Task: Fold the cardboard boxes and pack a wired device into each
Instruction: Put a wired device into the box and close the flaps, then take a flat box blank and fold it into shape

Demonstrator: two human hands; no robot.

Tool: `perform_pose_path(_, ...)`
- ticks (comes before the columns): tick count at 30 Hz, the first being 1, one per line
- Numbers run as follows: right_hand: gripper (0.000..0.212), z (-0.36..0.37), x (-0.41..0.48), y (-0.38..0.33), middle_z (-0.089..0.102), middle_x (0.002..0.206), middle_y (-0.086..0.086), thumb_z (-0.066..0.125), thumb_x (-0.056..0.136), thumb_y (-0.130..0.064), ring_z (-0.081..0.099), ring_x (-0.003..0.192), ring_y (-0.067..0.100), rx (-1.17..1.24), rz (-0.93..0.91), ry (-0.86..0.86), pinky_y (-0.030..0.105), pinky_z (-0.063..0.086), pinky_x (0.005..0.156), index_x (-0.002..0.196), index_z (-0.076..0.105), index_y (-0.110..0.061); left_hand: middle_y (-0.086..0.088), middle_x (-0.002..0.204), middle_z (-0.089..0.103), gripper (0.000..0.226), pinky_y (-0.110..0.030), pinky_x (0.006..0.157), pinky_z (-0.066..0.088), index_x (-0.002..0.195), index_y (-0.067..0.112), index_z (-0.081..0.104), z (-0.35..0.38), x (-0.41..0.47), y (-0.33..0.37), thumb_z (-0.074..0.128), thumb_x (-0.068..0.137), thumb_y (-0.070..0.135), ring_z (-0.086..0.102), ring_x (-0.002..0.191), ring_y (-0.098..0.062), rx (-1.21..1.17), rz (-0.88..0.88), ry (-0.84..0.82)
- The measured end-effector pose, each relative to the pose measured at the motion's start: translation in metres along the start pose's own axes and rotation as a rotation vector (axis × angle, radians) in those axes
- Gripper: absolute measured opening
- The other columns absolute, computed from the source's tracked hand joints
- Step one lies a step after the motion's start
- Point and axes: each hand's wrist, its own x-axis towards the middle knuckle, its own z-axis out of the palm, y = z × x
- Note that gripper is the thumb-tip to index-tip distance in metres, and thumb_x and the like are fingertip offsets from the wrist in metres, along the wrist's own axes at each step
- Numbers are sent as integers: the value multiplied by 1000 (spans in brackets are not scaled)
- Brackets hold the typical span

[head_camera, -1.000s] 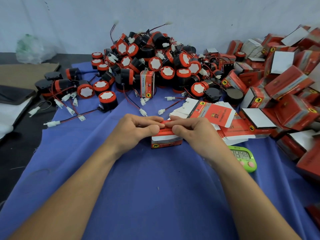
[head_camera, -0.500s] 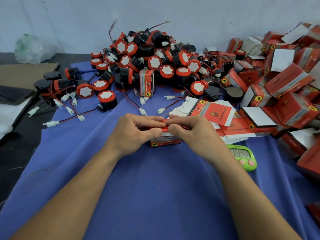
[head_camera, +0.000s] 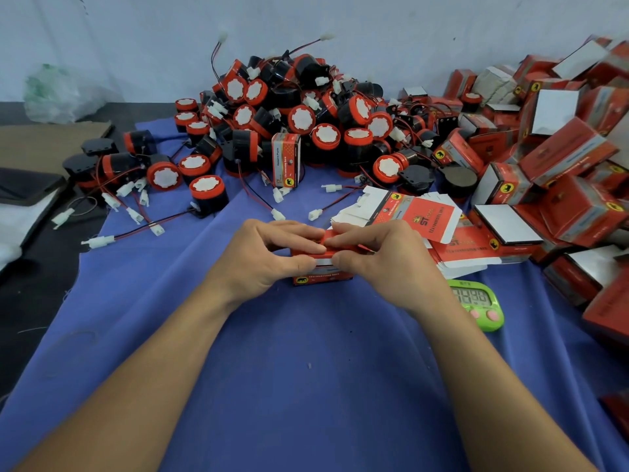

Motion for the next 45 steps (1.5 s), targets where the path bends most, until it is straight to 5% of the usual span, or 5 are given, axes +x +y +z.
perform_pose_path(12,26,1,3,7,73,122,-15,77,88,-8,61,114,-12,-31,-33,-15,7,47,94,104,82,-27,37,124,67,59,-21,113,39,107,54,76,-2,-16,-3,91,75,7,46,135,14,252,28,-9)
perform_pose_path(20,15,3,5,11,78,107,-13,70,95,-30,70,111,21,212,89,53,52,56,97,96,84,-25,36,126,60,54,-15,115,37,115,47,73,9,-25,-7,83,85,3,48,135,13,340,151,71)
perform_pose_path(25,44,11,6,10,68,116,-20,68,96,-23,65,101,0,1,114,40,35,54,93,137,62,-36,34,117,70,23,-7,105,39,101,47,80,9,-19,-6,84,85,30,52,129,14,217,62,93)
perform_pose_path(37,51,3,0,-8,69,92,-11,88,64,-43,63,82,10,-371,36,-80,20,49,66,110,66,-36,15,112,77,31,-19,86,57,113,39,75,16,4,-9,73,87,22,71,104,-4,-102,-203,145)
perform_pose_path(45,65,-45,8,-13,70,126,8,79,84,-34,73,108,27,1201,68,387,34,62,81,140,53,-15,-1,107,79,29,-22,84,58,112,23,74,11,10,-12,47,110,33,74,104,-12,-342,-321,318)
